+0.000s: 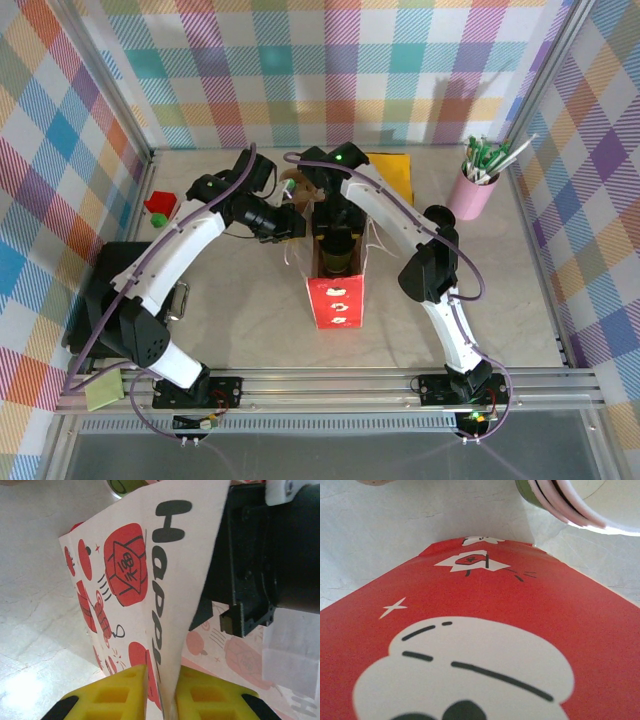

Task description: Pack the takeout coffee

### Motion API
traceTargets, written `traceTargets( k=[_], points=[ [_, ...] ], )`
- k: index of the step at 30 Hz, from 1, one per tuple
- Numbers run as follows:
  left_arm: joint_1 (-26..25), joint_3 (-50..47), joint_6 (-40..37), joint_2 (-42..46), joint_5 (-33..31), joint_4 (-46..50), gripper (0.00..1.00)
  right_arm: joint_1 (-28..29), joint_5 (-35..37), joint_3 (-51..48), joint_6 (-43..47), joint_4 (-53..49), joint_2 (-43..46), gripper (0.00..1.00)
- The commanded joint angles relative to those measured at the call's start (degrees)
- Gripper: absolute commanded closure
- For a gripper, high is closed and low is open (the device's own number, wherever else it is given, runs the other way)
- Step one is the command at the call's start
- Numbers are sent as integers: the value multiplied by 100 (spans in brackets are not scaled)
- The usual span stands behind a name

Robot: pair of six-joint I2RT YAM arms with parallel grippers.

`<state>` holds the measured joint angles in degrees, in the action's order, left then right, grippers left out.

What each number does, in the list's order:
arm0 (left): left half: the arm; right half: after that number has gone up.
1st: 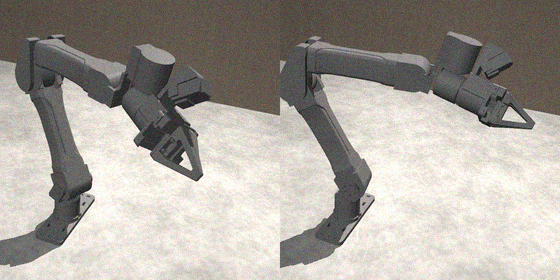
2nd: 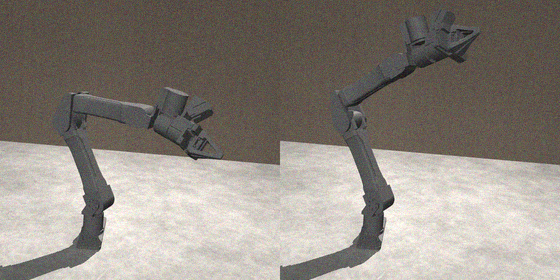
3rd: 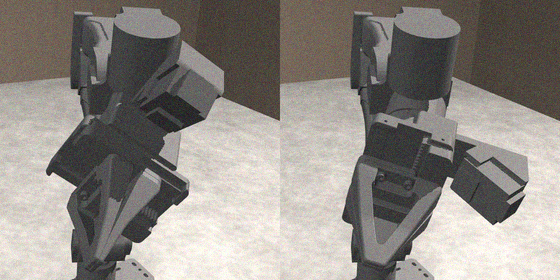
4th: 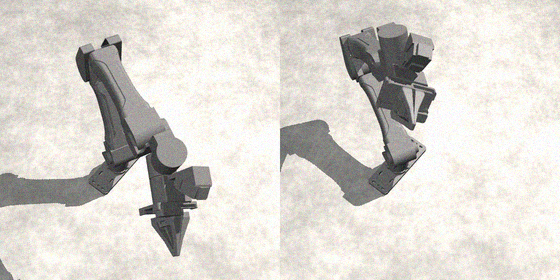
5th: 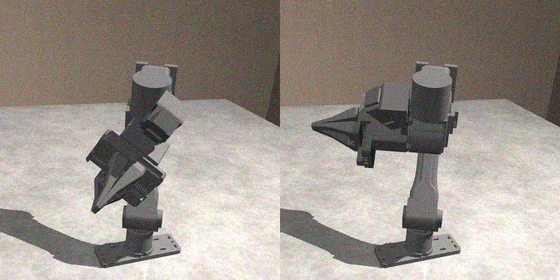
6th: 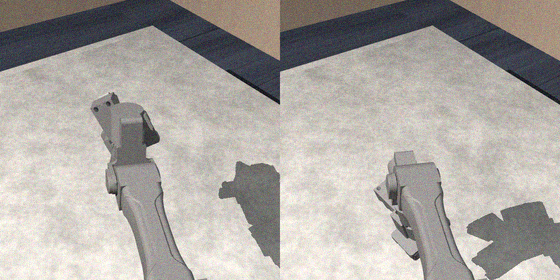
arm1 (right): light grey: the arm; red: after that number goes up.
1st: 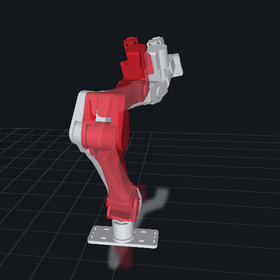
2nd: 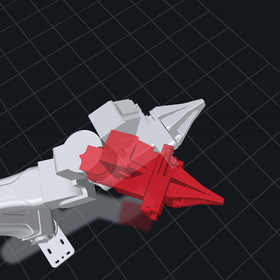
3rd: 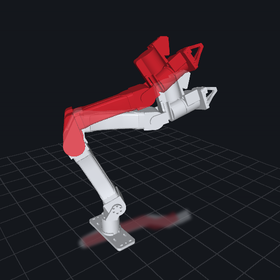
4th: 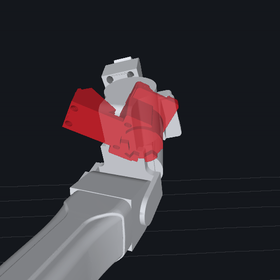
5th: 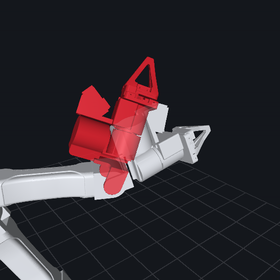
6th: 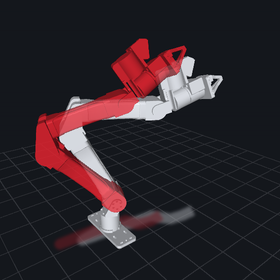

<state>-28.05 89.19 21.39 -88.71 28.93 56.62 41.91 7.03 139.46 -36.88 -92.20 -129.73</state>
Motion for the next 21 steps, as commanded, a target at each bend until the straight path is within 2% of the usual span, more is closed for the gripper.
traceTargets(
  k=[1, 5, 16, 21],
  points=[
    [-42, 167, -105, -71, -18, 7, 81, -39, 62, -113, -114, -216, -58, 42],
    [-42, 154, -105, -85, -49, -2, 80, -40, -33, -533, -142, 101, 91, 42],
    [-42, 152, -117, -112, -98, 16, 80, -34, -74, -840, -184, 317, 111, 42],
    [-42, 152, -127, -121, -98, 23, 80, -34, -135, -1412, -213, 712, 313, 42]
  ],
)
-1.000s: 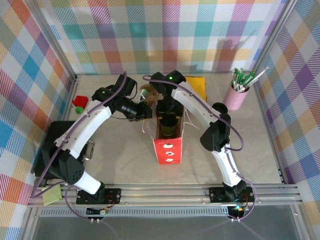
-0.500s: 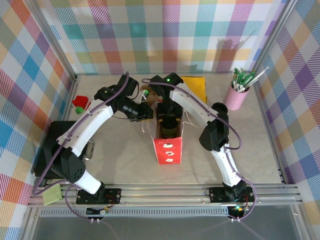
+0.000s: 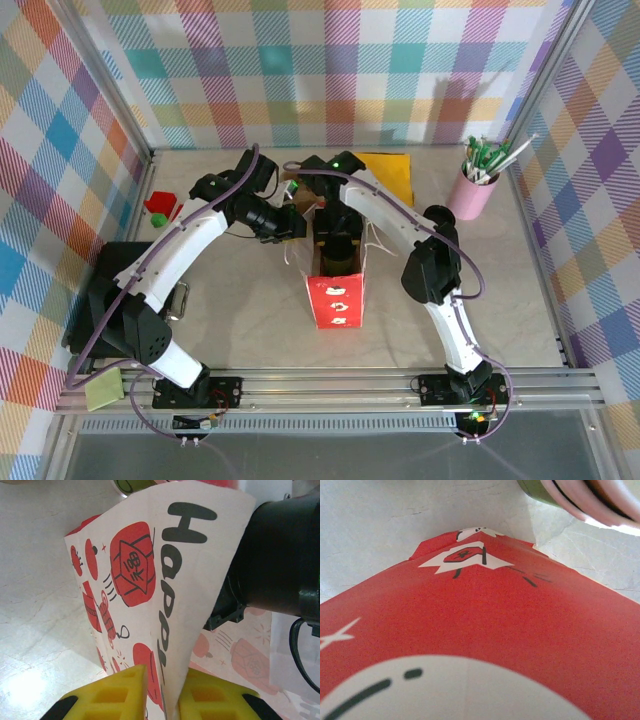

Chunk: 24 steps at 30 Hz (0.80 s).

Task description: Pack the takeout coffee

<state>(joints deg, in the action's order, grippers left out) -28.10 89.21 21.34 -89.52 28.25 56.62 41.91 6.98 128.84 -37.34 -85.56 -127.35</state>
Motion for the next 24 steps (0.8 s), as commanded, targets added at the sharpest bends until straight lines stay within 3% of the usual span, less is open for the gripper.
traceTargets(
  k=[1, 24],
  points=[
    [-38, 154, -122, -45, -29, 26, 80, -34, -155, -420, -182, 89, 95, 42],
    [-38, 150, -146, -128, -17, 33, 79, -86, -478, -1122, -146, 581, 35, 42]
  ],
)
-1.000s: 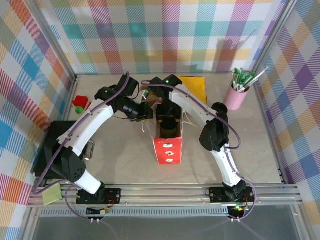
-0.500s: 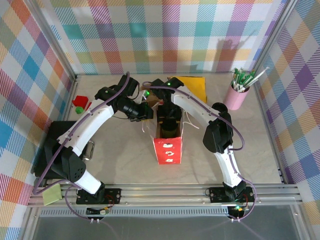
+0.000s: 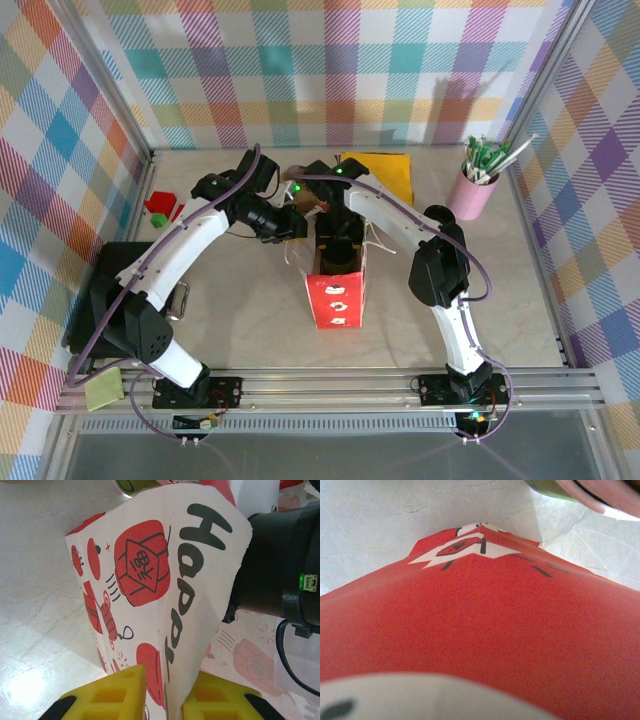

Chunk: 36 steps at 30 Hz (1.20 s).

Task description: Pack the takeout coffee

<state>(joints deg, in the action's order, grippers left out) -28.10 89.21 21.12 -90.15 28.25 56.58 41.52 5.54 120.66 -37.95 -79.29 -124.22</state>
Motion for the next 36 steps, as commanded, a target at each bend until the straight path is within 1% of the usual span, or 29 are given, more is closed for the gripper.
traceTargets(
  k=[1, 17, 31, 36],
  points=[
    [-38, 154, -126, -64, -21, 38, 79, -55, -351, -347, -72, -20, -285, 42],
    [-38, 266, -151, -191, -56, 80, 78, -143, -584, -586, 85, 237, -514, 43],
    [-38, 334, -188, -249, -83, 143, 78, -148, -599, -813, 91, 486, -568, 42],
    [-38, 360, -196, -255, -92, 134, 78, -141, -533, -468, 171, 341, -499, 38]
  ],
)
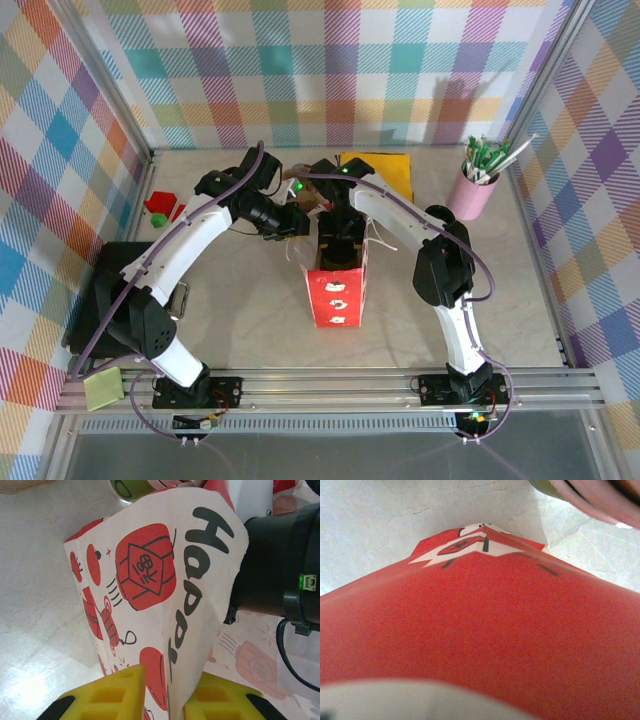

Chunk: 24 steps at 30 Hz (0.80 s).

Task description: Pack the takeout coffee

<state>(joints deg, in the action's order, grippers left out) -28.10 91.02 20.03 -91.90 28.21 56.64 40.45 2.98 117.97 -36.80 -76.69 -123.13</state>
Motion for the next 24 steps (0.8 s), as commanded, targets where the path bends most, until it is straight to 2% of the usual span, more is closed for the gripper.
traceTargets(
  k=[1, 13, 24],
  points=[
    [-38, 175, -89, -89, -79, 119, 78, -39, -257, -142, 83, 63, -553, 36],
    [-47, 56, -88, -34, -52, 30, 79, -30, -38, 758, 173, -484, -453, 21],
    [-126, 100, -150, -12, -155, 125, 79, -11, 97, 1158, 221, -548, -289, 17]
  ],
)
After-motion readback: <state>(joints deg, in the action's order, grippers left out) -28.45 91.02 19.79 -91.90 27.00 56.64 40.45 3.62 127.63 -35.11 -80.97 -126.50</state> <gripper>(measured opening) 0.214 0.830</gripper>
